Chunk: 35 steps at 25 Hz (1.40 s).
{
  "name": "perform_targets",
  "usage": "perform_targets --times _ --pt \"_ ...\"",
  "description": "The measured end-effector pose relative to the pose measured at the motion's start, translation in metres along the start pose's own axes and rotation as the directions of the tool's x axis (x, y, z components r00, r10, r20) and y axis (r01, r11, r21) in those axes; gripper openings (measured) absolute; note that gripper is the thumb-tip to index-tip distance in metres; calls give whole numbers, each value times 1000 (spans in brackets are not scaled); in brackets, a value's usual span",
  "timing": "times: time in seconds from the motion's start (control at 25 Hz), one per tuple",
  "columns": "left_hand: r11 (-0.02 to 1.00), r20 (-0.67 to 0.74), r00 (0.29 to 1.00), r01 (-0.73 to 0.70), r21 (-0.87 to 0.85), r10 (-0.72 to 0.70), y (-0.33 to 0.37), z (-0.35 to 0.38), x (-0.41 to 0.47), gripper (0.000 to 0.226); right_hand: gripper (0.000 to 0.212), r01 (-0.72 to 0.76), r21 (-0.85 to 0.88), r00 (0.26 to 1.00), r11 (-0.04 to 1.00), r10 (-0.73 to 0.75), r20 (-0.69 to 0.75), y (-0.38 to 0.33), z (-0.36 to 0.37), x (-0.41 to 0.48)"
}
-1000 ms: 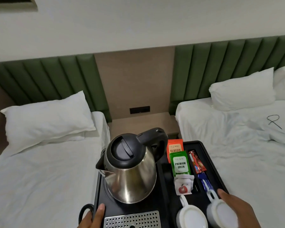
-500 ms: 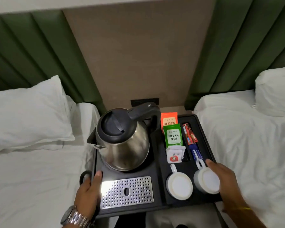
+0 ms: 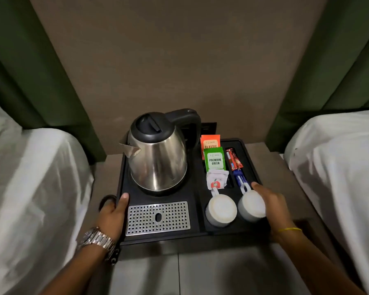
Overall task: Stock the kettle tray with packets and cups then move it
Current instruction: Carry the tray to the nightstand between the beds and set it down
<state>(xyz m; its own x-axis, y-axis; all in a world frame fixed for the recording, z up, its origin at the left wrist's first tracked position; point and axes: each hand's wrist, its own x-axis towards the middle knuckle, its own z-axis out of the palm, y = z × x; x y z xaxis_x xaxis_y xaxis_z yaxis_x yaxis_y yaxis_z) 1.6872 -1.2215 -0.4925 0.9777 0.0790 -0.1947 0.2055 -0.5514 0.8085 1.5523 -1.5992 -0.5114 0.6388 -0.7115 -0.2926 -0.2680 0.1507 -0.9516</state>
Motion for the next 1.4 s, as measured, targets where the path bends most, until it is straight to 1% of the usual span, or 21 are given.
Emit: perform_targets --times 0.08,0.16,0.24,0.32,0.4,0.44,0.52,0.64,0.68,0.8,0.96,1.04,1.12,1.16,1.28,1.4 --pt "1000 -7 1000 -16 2 16 -21 31 48 40 19 55 17 998 998 -54 -32 29 22 38" --pt "997 -7 998 -56 -48 55 -36 58 83 40 21 86 30 996 996 -85 -23 52 39 68" --pt "993 -47 993 -112 -40 110 -46 80 109 40 22 108 26 994 994 -108 -20 61 48 88" --pt "993 -36 995 -91 73 94 -53 89 122 46 19 135 12 991 991 -135 17 63 50 96" --pt "980 -2 998 -60 191 61 -52 91 129 48 20 140 -13 990 990 -140 11 63 46 101" --pt "976 18 999 -48 210 45 -51 91 129 47 21 132 -21 991 991 -131 18 62 44 101" --pt "971 11 1000 -29 235 27 -49 92 123 48 22 126 -30 991 992 -124 52 63 43 99" --pt "958 -6 999 -42 283 46 -50 94 117 45 46 140 -48 990 989 -140 8 68 35 98" --pt "947 -5 998 -57 317 62 -51 96 116 43 51 143 -60 990 988 -143 -4 68 32 97" --pt "896 -30 993 -92 435 117 -49 98 112 46 58 168 -139 985 976 -172 -11 68 30 95" --pt "850 -38 979 -154 503 200 -43 100 109 47 73 256 -270 958 928 -282 -60 72 29 90" --pt "810 -34 976 -159 565 215 -43 101 109 50 74 293 -336 943 895 -329 -55 79 28 91" --pt "767 -26 970 -175 618 242 -42 102 110 51 68 322 -461 911 827 -403 -87 90 29 89" --pt "753 -18 968 -181 633 249 -43 101 111 51 69 317 -516 897 796 -428 -108 94 30 86" --pt "732 11 974 -178 657 227 -41 100 110 50 81 325 -524 884 787 -450 -128 96 31 75" --pt "713 -26 977 -138 687 214 -42 102 107 53 86 328 -531 875 782 -463 -142 94 33 71"
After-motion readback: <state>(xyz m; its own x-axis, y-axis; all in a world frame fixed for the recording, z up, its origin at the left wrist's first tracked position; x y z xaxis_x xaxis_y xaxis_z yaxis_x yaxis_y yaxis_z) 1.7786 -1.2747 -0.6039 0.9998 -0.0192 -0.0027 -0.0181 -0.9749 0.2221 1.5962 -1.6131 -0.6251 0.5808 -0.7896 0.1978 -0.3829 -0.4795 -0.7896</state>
